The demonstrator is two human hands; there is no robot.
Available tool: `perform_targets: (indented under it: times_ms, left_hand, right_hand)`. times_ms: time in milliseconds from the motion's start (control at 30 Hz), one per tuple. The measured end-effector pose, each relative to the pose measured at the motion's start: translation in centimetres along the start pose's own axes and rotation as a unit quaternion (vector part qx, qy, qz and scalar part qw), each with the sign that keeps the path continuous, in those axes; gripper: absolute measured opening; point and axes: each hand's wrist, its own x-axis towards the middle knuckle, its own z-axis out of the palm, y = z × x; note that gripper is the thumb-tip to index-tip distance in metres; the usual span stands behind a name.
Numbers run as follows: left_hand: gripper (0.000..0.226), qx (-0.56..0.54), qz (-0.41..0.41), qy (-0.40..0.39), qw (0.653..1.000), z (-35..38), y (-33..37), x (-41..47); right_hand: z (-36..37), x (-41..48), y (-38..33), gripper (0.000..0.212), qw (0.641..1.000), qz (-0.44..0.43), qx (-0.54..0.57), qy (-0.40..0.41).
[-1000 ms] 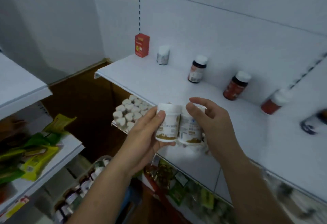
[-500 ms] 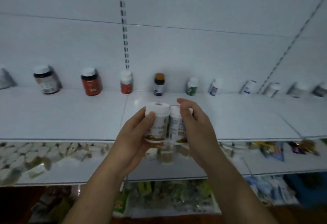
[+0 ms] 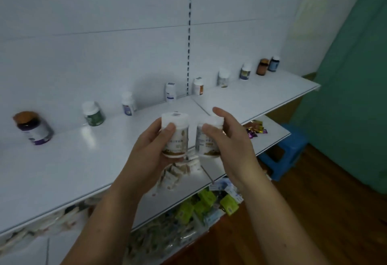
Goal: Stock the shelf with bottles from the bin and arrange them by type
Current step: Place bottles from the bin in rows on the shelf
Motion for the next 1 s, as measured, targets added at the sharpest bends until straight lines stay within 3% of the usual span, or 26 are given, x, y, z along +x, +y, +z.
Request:
perform_targets:
  times_ms: [400, 567, 700, 1000]
  left_hand:
    - [0.053, 0.038, -0.019, -0.05, 0.998, 6.4, -5.1, 15.6]
    - [0.03, 0.062, -0.007, -0.055, 0.997, 8.1, -6.1, 21.4]
    - [0.032, 0.084, 0.008, -0.035, 0.996, 9.1, -7.2, 24.7]
    - [0.034, 0.174, 0.066, -0.006, 0.983, 12.5, -10.6, 30.7]
  right_hand:
    - [-8.1, 12.3, 2.3, 0.062, 0.995, 0.006, -0.018, 0.098]
    - [-9.5, 17.7, 3.0, 0.058, 0.993, 0.005, -0.02, 0.118]
    - [-10.8, 21.1, 3.7, 0.049, 0.991, 0.002, -0.019, 0.135]
    - [-15.1, 30.2, 5.6, 0.038, 0.996, -0.015, -0.045, 0.08]
